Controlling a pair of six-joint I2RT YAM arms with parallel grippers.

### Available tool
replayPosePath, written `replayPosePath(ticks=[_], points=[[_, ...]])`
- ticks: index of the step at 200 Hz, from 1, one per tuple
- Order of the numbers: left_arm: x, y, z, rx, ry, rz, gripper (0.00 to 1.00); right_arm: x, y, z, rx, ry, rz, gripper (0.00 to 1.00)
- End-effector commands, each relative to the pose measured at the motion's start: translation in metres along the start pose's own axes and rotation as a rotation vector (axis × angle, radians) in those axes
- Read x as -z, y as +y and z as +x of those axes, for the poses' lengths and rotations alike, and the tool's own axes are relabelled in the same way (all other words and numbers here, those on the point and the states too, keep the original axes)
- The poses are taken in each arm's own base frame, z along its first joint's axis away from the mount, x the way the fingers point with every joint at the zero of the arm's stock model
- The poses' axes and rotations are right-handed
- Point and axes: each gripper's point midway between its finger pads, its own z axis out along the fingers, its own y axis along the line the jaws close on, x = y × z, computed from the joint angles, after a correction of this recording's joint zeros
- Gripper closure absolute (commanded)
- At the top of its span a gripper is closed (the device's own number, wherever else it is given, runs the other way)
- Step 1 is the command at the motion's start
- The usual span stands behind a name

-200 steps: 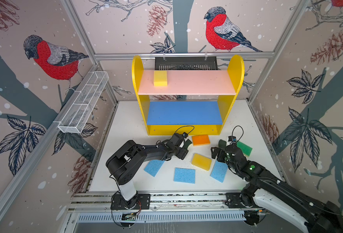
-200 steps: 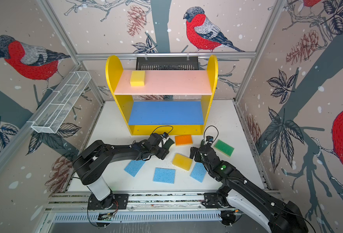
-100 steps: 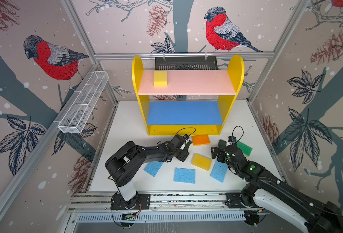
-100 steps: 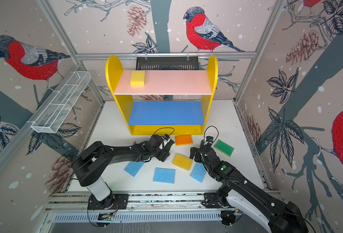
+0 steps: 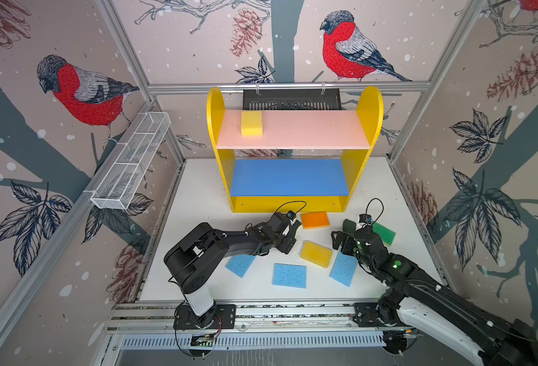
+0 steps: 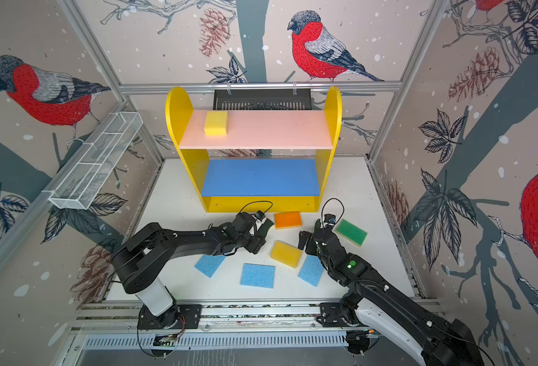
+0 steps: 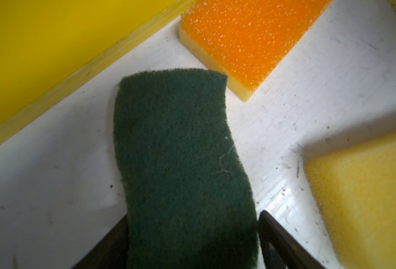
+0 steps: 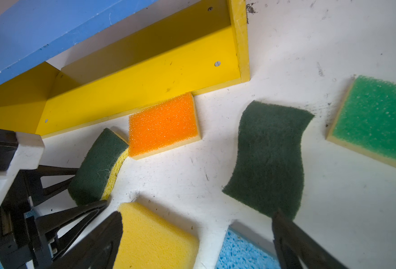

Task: Arrange cleaning sponges on a shelf
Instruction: Pick up the cleaning sponge from the center of the table.

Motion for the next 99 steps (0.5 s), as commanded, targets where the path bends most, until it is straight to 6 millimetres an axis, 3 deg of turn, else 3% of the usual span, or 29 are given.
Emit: replayPosePath(ticks=[1,42,99], points=[[0.0027,-0.0015,0.0445,0.020,0.170,0.013,0.19,0.0003,0.0017,-0.0030,-0.001,-0.011,-0.008,0.00],[-0.0021,-0.0014,0.0477,0.018,0.196,0.009,0.22,0.0006,0.0031,-0.0038,-0.001,-0.014,-0.015,0.01],[0.0007,0.0032,0.0497,0.041,0.192,-0.021,0.35,-0.0002,0.0035,-0.0030,0.001,-0.014,-0.023,0.00]])
